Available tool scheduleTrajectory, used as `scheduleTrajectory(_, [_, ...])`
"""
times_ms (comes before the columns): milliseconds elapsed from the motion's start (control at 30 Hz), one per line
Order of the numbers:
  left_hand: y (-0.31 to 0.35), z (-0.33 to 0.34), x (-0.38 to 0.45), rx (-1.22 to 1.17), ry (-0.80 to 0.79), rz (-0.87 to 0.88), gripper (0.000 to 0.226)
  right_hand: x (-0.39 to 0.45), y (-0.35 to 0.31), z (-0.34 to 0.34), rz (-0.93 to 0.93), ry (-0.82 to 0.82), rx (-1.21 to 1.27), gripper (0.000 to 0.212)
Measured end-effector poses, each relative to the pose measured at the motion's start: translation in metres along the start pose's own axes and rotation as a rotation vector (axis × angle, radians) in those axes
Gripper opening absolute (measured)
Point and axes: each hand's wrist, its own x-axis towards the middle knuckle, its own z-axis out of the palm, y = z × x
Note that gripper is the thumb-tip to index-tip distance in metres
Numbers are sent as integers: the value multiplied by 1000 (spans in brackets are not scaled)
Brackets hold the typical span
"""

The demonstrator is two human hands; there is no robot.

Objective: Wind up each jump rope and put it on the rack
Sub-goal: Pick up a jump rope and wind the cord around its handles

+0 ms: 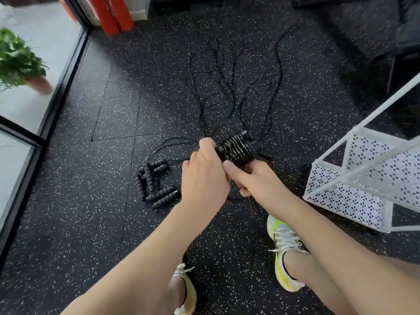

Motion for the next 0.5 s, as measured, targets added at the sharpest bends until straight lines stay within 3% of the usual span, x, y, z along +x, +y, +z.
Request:
scheduleTrajectory(133, [-3, -6, 4, -178, -173, 39, 68, 3, 0, -7, -26, 100, -39, 25])
scheduleTrajectory(300, [-14, -24, 9, -427, -183, 53, 62, 6, -6, -16, 9, 78, 36, 38])
scheduleTrajectory(500, [-20, -21, 14, -332, -112, -115, 56, -2, -12, -11, -120, 147, -576, 29])
